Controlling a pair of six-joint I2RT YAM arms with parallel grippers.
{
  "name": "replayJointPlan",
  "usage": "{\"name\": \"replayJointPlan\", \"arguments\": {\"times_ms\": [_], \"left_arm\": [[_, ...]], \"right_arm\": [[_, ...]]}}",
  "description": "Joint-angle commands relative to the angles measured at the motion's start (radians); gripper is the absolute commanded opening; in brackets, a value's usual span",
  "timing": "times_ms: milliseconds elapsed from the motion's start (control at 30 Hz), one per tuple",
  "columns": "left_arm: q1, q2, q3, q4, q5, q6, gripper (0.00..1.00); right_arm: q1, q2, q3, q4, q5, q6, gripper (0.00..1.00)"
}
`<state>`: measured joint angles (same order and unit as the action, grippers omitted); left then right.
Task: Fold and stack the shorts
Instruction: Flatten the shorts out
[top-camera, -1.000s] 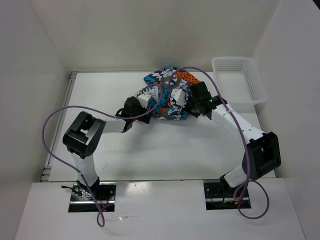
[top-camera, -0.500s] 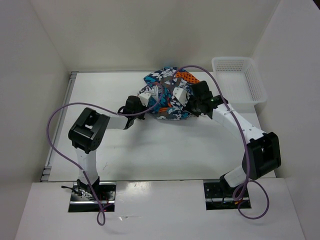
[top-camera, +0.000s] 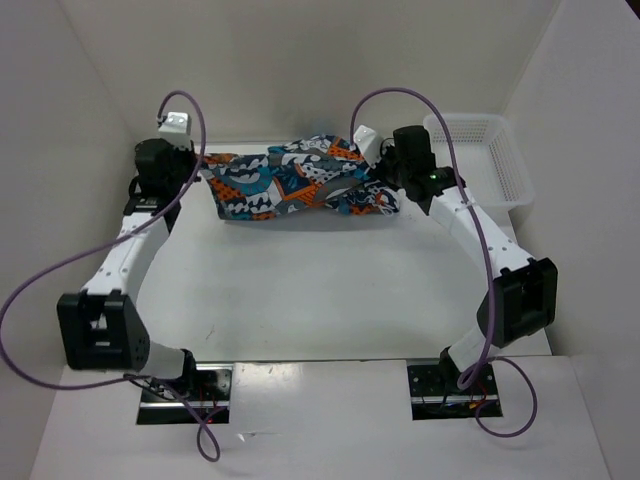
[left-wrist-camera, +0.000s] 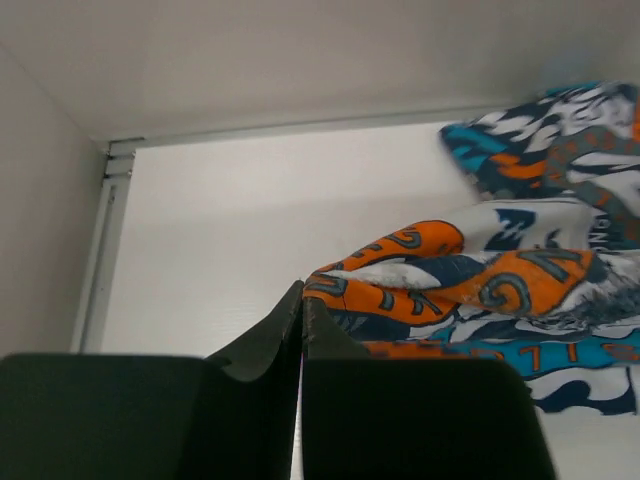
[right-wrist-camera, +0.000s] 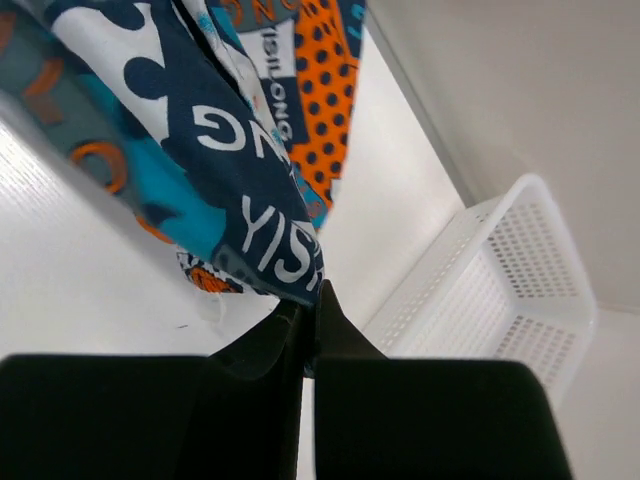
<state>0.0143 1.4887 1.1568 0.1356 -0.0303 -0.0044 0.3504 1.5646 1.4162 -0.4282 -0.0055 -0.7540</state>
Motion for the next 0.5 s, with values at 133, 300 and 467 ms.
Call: {"name": "replayJointPlan", "arguments": {"times_ms": [133, 300, 467], "left_arm": [[-0.026, -0.313, -0.209, -0.303, 0.196, 0.004, 0.06], [-0.059, -0.308, -0.249, -0.392, 0.219, 0.004, 0.3], [-0.028, -0.231, -0.203, -0.486, 0.174, 0.004, 0.69]], "right_arm": [[0.056, -0.044, -0.048, -0.105, -0.06, -0.103, 0.0], [0.071, -0.098, -0.19, -0.213, -0.113, -0.136, 0.3], [0.062, -0.175, -0.295, -0.182, -0.041, -0.078, 0.81]]}}
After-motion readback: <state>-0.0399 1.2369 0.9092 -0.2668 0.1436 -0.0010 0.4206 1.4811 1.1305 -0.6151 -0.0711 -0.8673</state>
